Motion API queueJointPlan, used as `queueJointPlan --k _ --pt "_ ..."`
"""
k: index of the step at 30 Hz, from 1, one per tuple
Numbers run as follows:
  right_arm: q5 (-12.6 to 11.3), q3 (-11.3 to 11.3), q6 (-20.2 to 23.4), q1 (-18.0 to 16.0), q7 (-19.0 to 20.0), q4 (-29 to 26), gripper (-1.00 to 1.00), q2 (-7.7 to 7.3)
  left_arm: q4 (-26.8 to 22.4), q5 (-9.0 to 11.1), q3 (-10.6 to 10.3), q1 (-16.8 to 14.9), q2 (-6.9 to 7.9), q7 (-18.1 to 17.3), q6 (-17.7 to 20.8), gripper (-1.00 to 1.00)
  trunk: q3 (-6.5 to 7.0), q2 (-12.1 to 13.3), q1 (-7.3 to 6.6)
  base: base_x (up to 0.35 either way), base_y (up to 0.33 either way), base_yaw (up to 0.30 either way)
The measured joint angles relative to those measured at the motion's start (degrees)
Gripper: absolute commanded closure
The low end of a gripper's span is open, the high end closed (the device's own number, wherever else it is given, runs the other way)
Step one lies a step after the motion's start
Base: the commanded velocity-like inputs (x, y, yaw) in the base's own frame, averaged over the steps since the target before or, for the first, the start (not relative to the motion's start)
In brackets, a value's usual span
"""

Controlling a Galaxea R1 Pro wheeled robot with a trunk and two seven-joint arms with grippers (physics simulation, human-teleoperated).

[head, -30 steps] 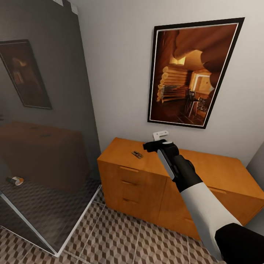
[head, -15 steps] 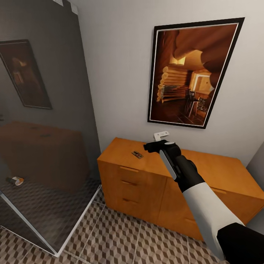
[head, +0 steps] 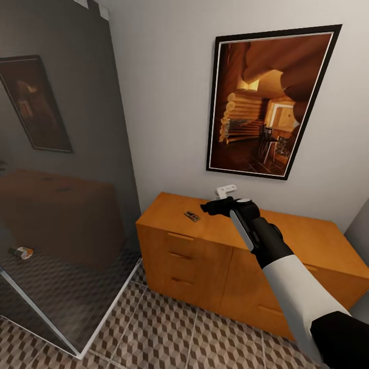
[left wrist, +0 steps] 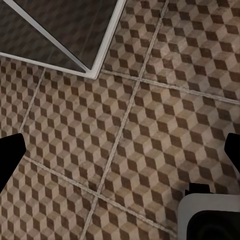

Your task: Take the four mousetraps from the cabinet in the bathroom and place them on the bathroom floor. Make sure all four end up on the same floor surface, and ensure that at least two of them are either under or directly next to the same bathroom sink.

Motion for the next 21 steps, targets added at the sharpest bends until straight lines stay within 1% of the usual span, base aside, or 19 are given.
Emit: queueJointPlan --k 5,9,12,21 --pt "0.0 0.0 0.0 0.0 0.7 0.4 -1.0 -0.42 0.0 0.0 0.0 0.0 -0.04 -1.0 0.0 -1.0 0.0 0.0 0.0 0.0 0.0 0.0" --pt "0.0 0.0 0.0 0.0 0.9 1.3 -1.0 -0.58 0.0 0.0 0.0 0.0 -0.07 -3.5 0.0 -1.0 0.0 0.0 0.0 0.0 0.0 0.0" --pt "0.0 -0.1 -0.1 0.0 1.0 1.8 -1.0 -0.61 0.0 0.0 0.0 0.0 -0.04 -4.7 0.0 -1.0 0.0 0.0 0.0 0.0 0.0 0.0" --pt "0.0 0.0 -0.1 0.0 1.1 3.1 -1.0 -0.65 0.0 0.0 0.0 0.0 0.0 -5.9 0.0 -1.0 -0.04 0.0 0.0 0.0 0.0 0.0"
